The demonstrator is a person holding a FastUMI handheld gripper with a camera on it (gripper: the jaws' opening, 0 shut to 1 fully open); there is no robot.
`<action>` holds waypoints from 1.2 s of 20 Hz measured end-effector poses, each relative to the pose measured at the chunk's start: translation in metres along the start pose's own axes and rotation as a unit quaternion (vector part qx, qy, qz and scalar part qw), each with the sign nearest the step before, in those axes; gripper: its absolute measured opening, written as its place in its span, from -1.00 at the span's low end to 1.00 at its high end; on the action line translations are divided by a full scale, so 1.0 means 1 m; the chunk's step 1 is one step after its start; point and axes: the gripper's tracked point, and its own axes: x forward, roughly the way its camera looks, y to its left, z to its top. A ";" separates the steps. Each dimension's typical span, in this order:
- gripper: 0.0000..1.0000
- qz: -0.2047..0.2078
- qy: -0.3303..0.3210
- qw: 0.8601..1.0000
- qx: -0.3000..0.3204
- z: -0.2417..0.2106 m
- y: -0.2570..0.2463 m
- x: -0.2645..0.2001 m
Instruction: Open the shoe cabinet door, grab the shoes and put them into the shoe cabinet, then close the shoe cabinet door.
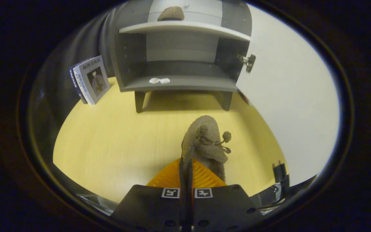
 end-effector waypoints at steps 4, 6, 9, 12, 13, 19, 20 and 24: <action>-0.95 -0.012 -0.045 0.999 -0.005 0.066 -0.011 -0.051; -0.95 -0.021 -0.072 0.997 -0.005 0.098 -0.015 -0.076; -0.95 -0.030 -0.115 0.993 0.001 0.146 -0.015 -0.108; -0.95 -0.034 -0.147 0.989 0.002 0.185 -0.015 -0.129; -0.95 -0.034 -0.158 0.987 0.004 0.197 -0.015 -0.135; -0.95 -0.036 -0.212 0.976 0.014 0.286 -0.037 -0.133; -0.95 -0.034 -0.221 0.975 0.012 0.303 -0.040 -0.127; -0.95 -0.020 -0.242 0.970 0.002 0.375 -0.046 -0.085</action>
